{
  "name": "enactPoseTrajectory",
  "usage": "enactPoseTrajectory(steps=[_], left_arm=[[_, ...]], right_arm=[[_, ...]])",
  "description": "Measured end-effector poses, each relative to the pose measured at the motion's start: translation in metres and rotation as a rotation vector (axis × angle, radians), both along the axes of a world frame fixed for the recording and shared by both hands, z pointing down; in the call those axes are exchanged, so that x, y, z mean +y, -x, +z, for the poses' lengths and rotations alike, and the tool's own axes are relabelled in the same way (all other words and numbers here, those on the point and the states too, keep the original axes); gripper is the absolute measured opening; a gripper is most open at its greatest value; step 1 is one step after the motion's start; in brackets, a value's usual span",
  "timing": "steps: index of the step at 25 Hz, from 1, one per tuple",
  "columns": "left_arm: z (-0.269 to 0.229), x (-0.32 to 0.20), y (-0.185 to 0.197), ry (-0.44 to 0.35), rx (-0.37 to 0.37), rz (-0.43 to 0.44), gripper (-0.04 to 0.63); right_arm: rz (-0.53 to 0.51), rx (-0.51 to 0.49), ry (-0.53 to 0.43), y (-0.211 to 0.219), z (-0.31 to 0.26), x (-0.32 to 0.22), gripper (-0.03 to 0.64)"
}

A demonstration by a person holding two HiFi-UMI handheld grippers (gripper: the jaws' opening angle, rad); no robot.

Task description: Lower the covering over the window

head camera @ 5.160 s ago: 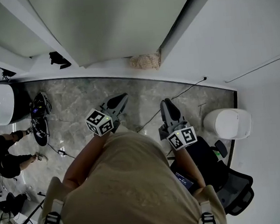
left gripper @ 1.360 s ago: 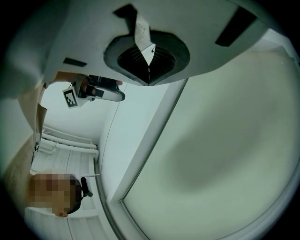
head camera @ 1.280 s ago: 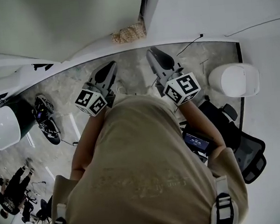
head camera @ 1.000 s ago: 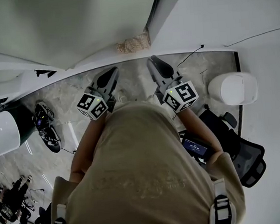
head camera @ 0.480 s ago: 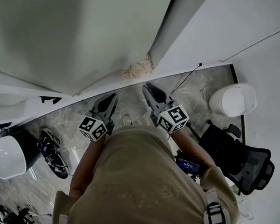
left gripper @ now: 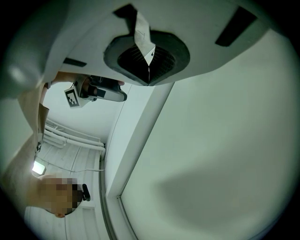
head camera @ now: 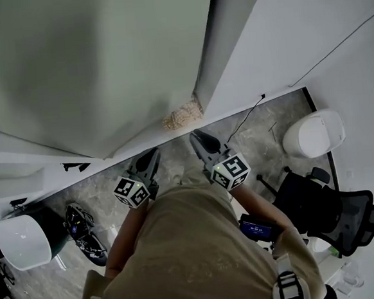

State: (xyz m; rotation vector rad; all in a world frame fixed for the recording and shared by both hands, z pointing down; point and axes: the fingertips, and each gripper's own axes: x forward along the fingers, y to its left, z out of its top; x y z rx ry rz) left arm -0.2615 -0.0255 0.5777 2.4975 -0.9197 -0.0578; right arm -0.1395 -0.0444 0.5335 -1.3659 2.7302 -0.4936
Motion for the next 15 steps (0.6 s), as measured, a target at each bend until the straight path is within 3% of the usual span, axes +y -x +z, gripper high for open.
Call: enactPoseTrajectory(steps=[7,15], left_arm=[[0.002,-0.027,-0.018,0.018,0.006,-0.028,0.017],[-0.008,-0.051,-0.089,0.035,-0.005,-0.022,0.018]], right_arm=[[-0.010,0.009,-0.040,-0.022,-0.010,-0.024,0.048],[-0.030,-0.050,-0.148,-0.082,-0.046,-0.048,0.048]])
